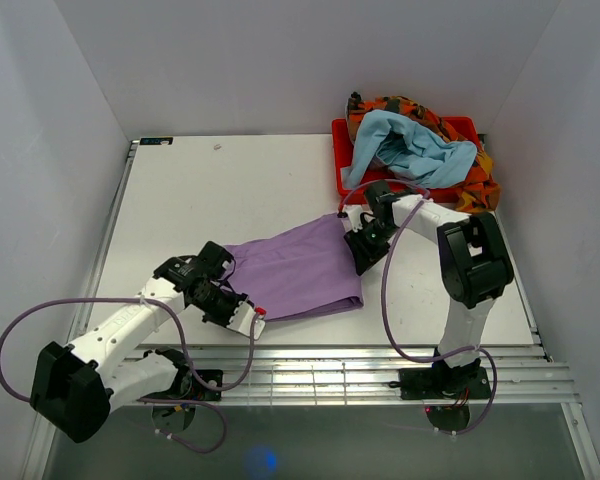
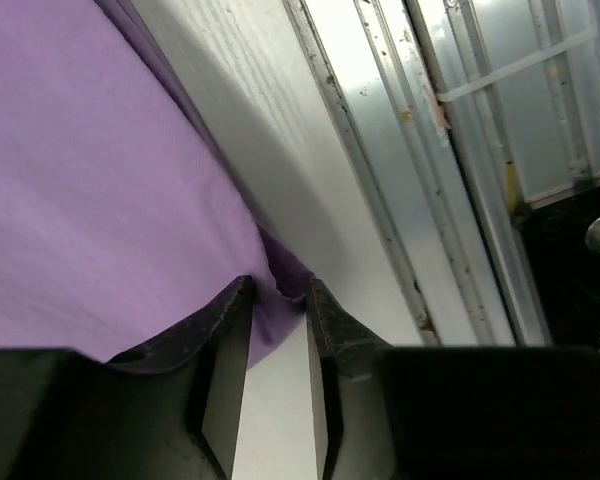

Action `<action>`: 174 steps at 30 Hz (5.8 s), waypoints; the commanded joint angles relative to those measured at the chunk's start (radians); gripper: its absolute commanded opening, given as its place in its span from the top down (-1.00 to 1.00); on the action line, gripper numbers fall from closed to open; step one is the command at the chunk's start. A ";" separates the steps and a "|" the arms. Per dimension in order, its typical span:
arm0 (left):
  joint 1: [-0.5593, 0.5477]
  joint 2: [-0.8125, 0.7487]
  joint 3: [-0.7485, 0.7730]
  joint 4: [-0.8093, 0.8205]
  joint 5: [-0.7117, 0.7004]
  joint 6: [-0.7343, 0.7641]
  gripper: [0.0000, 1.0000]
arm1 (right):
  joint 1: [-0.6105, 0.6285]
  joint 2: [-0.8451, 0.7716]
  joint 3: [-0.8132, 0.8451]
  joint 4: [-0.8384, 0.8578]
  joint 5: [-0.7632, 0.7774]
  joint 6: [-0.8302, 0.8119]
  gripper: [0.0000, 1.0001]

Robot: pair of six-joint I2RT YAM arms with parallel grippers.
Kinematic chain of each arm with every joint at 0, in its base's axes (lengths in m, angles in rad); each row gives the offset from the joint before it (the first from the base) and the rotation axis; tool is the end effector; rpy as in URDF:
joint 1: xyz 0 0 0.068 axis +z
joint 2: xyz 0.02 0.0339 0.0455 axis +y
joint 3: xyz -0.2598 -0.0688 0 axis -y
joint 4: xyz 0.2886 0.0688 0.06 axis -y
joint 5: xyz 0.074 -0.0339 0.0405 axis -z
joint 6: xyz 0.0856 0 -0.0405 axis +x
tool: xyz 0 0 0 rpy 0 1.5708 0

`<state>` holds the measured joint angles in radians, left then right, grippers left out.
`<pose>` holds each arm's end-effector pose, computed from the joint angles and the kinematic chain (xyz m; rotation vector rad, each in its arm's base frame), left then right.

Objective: Fold and stack the trousers
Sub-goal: Fold the trousers

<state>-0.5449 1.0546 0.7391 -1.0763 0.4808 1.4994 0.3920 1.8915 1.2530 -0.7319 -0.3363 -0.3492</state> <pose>0.1603 -0.1434 0.1594 2.3559 1.3698 -0.4810 0.3591 0.1790 0.0845 -1.0995 2.6928 0.4998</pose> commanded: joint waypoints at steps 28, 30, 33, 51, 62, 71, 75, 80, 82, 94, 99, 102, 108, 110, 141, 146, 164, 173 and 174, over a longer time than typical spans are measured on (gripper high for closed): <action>0.439 0.492 0.539 -0.004 0.251 -0.648 0.17 | 0.176 -0.141 -0.119 0.019 -0.067 -0.082 0.07; 0.439 0.505 0.530 -0.002 0.248 -0.643 0.17 | 0.182 -0.138 -0.127 0.029 -0.058 -0.080 0.08; 0.439 0.536 0.517 0.007 0.222 -0.643 0.15 | 0.183 -0.124 -0.138 0.040 -0.041 -0.079 0.09; 0.439 0.636 0.499 0.062 0.096 -0.665 0.30 | 0.185 -0.091 -0.191 0.088 0.034 -0.080 0.17; 0.448 0.657 0.534 0.059 0.119 -0.688 1.00 | 0.189 -0.080 -0.242 0.127 0.112 -0.091 0.26; 0.526 0.644 0.597 0.188 0.055 -0.751 1.00 | 0.206 -0.054 -0.326 0.216 0.259 -0.125 0.35; 0.528 0.654 0.606 0.182 0.080 -0.742 1.00 | 0.217 -0.046 -0.337 0.226 0.286 -0.137 0.38; 0.528 0.671 0.599 0.170 0.119 -0.743 1.00 | 0.223 -0.107 -0.294 0.186 0.253 -0.151 0.37; 0.528 0.680 0.597 0.173 0.127 -0.745 1.00 | 0.225 -0.117 -0.264 0.151 0.253 -0.163 0.34; 0.531 0.495 0.554 0.141 0.335 -0.778 0.24 | 0.188 -0.259 0.109 -0.047 -0.079 -0.102 -0.08; 0.528 0.441 0.464 0.122 0.392 -0.782 0.22 | 0.160 -0.138 0.227 0.009 -0.034 -0.092 0.15; 0.476 0.415 0.407 0.104 0.420 -0.759 0.21 | 0.142 -0.027 0.307 0.031 0.017 -0.115 0.24; 0.233 0.334 0.235 0.200 0.332 -0.761 0.19 | 0.117 0.113 0.395 0.058 0.059 -0.223 0.26; 0.192 0.335 0.188 0.254 0.295 -0.792 0.18 | 0.117 0.138 0.393 0.084 0.071 -0.250 0.24; 0.186 0.522 0.102 0.292 0.076 -0.676 0.21 | 0.099 0.170 0.378 0.091 0.042 -0.479 -0.05; 0.186 0.519 0.094 0.294 0.074 -0.671 0.21 | 0.097 0.179 0.404 0.101 0.023 -0.497 -0.06; 0.186 0.515 0.079 0.296 0.058 -0.654 0.21 | 0.097 0.258 0.477 -0.078 -0.067 -0.603 0.27; 0.186 0.521 0.085 0.292 0.056 -0.651 0.24 | 0.091 0.268 0.497 -0.075 -0.032 -0.617 0.84; 0.186 0.521 0.083 0.292 0.056 -0.651 0.25 | 0.088 0.279 0.519 -0.064 -0.027 -0.608 0.84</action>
<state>-0.3595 1.5597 0.8398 -0.7864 0.6197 0.8154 0.4896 2.1521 1.7180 -0.7849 -0.3668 -0.9573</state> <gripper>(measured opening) 0.378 0.083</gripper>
